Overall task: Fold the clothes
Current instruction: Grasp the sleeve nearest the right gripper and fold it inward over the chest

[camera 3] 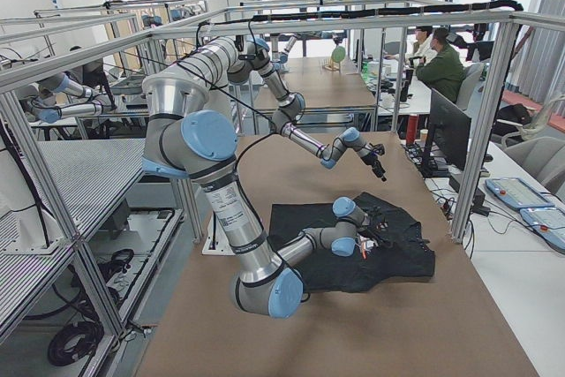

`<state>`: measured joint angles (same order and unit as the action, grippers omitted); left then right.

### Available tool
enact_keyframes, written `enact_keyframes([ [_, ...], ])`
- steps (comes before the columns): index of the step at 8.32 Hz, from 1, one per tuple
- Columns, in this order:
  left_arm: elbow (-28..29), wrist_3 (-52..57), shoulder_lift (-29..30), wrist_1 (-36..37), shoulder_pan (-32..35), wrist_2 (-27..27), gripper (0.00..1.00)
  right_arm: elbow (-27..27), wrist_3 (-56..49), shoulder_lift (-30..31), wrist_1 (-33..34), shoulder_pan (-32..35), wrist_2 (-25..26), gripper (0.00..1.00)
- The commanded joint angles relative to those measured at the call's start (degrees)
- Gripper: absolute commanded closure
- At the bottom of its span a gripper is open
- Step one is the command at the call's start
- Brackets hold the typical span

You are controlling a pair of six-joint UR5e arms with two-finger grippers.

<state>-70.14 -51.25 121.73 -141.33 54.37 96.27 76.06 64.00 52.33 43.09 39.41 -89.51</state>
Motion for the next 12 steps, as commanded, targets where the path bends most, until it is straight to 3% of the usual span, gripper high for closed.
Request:
enact_keyframes([
  [1,0.1,-0.43,0.09,-0.08,0.03,-0.03,0.06,-0.21,-0.01,0.05,-0.11,-0.12,1.17,0.05],
  [3,-0.25,-0.96,0.26,-0.52,-0.05,0.15,0.06,0.4,0.43,-0.03,-0.2,0.4,0.04,0.06],
  [7,-1.58,-1.84,0.09,-0.79,-4.43,-0.64,0.06,1.89,0.43,1.28,-0.02,8.3,-13.83,0.06],
  [9,-1.4,-1.05,-1.92,-3.67,-9.96,-8.26,0.06,3.21,0.43,2.77,-0.2,8.32,-14.21,0.06],
  [12,-1.49,3.69,-6.85,-9.56,-10.25,-7.68,0.06,4.97,0.43,4.18,-0.2,8.32,-14.21,0.06],
])
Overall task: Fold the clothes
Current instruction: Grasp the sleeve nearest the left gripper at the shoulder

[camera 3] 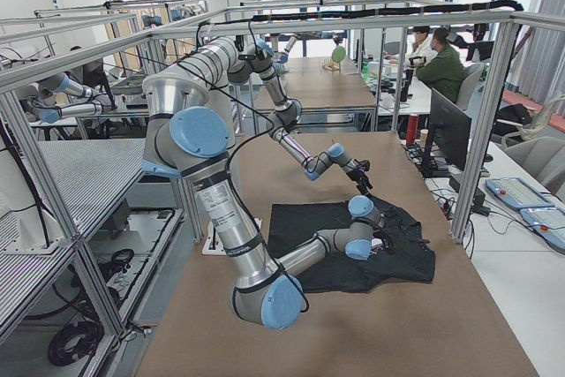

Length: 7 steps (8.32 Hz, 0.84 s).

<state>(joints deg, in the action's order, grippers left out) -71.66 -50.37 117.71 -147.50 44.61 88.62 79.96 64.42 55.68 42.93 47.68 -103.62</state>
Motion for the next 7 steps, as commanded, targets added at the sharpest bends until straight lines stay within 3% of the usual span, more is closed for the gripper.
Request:
enact_keyframes([
  [1,0.03,2.91,-3.01,-3.41,-0.49,-0.03,0.06,2.2,0.01,1.61,0.13,0.05,-0.09,0.06],
  [5,0.2,2.91,-4.06,-3.5,-0.49,-0.2,0.06,2.83,0.09,2.15,-0.04,-0.57,-0.09,0.06],
  [6,0.2,2.91,-3.98,-3.5,-0.49,-0.12,0.11,2.83,0.09,2.15,-0.04,-0.74,-0.09,0.06],
  [7,0.2,2.91,-3.98,-3.41,-0.49,-0.03,0.32,2.83,0.09,2.15,0.05,-0.74,-0.09,0.06],
])
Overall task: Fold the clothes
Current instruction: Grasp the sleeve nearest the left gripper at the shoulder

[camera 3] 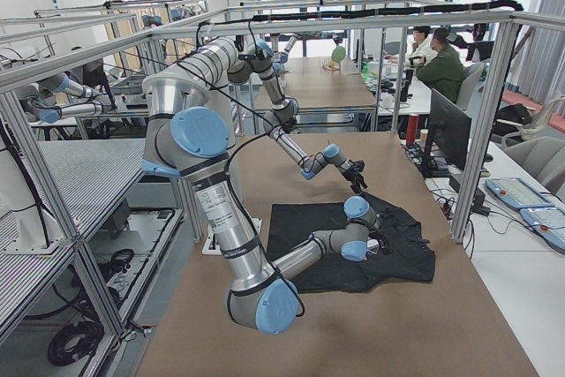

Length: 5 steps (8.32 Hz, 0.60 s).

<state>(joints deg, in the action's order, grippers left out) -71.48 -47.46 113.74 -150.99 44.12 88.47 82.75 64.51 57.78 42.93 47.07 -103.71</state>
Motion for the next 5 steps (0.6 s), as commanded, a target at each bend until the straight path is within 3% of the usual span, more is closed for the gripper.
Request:
enact_keyframes([
  [1,0.03,0.0,0.07,0.08,-0.09,0.04,0.48,0.04,0.0,-0.03,0.05,-0.14,0.0,0.06],
  [5,0.03,-0.26,0.69,0.43,-0.53,-0.05,0.99,0.04,0.0,-0.12,0.23,-0.14,0.35,0.06],
])
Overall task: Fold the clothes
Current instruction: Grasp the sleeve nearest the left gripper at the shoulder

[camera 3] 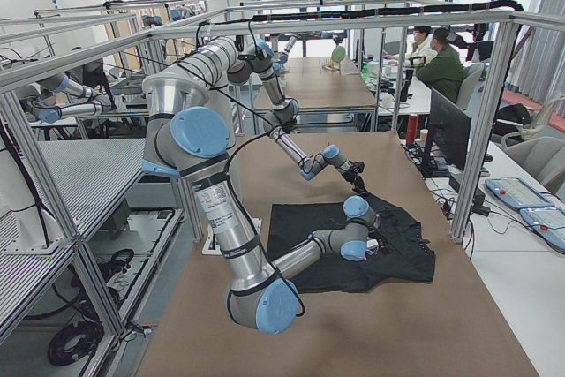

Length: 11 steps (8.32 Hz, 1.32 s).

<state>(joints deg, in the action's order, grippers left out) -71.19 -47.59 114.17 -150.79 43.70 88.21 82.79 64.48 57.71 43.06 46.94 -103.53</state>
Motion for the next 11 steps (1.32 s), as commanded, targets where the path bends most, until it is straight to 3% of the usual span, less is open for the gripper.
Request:
enact_keyframes([
  [1,-0.44,-0.23,0.61,0.58,-0.11,0.29,1.0,0.0,0.03,-0.05,0.09,-0.09,0.17,0.06],
  [4,-3.4,-0.31,1.31,2.76,1.2,4.67,1.0,-0.09,-0.06,-0.05,0.09,-0.01,0.26,0.06],
  [6,-15.93,-1.36,2.27,21.05,1.47,5.22,1.0,-0.09,-0.06,0.04,0.01,-0.01,0.26,0.06],
  [7,-18.26,-4.5,5.41,28.37,1.3,5.13,1.0,-0.09,-0.06,0.13,0.0,-0.01,0.35,0.06],
  [11,-17.15,-11.46,17.98,42.65,0.07,4.69,1.0,-0.09,0.03,1.35,-0.87,-0.18,0.35,0.06],
])
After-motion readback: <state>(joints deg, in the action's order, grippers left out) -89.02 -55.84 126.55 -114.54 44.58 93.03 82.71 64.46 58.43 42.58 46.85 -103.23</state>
